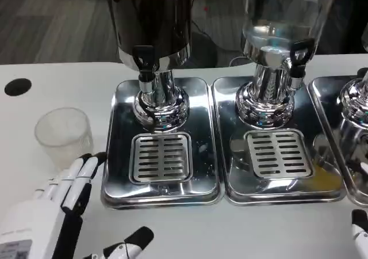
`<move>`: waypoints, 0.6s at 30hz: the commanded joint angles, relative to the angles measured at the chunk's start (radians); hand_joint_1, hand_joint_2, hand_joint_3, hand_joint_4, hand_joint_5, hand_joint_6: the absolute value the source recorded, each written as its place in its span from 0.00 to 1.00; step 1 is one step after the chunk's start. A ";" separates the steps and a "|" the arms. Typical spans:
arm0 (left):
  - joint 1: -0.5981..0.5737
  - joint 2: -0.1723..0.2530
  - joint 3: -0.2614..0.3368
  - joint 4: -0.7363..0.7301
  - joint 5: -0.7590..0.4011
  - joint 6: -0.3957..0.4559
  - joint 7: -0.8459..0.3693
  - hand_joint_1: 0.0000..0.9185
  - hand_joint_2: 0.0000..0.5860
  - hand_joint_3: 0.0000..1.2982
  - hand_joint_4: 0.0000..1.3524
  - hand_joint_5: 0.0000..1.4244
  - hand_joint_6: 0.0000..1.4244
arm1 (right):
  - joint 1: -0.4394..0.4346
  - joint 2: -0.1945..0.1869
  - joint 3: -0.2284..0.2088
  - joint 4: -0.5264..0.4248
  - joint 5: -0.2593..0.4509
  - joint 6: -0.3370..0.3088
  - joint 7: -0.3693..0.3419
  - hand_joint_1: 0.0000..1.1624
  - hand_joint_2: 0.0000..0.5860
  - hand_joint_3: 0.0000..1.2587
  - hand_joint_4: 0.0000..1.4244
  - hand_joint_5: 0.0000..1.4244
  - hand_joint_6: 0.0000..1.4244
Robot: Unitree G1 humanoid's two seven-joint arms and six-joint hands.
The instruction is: Grasp the cup under the faucet to collect the drink, then remove the cup.
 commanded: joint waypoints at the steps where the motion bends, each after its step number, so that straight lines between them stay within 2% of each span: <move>1: -0.032 -0.018 0.044 0.005 -0.052 0.066 -0.038 0.00 0.09 0.08 0.02 0.10 0.14 | -0.001 -0.012 -0.005 0.013 0.019 -0.020 0.008 0.45 0.94 0.10 0.00 0.00 0.00; 11: -0.167 0.001 0.143 -0.018 -0.074 0.259 -0.154 0.00 0.09 0.12 0.06 0.18 0.22 | 0.008 -0.022 0.004 0.036 0.033 -0.060 0.017 0.45 0.94 0.11 0.00 0.00 0.00; 14: -0.220 0.011 0.148 -0.015 -0.045 0.324 -0.195 0.01 0.10 0.13 0.07 0.20 0.25 | 0.013 -0.027 0.004 0.036 0.042 -0.073 0.026 0.45 0.94 0.11 0.00 0.00 0.00; 18: -0.312 0.040 0.119 0.005 0.042 0.411 -0.258 0.03 0.11 0.15 0.09 0.23 0.28 | 0.024 -0.033 0.002 0.039 0.055 -0.097 0.033 0.45 0.94 0.11 0.00 0.00 0.00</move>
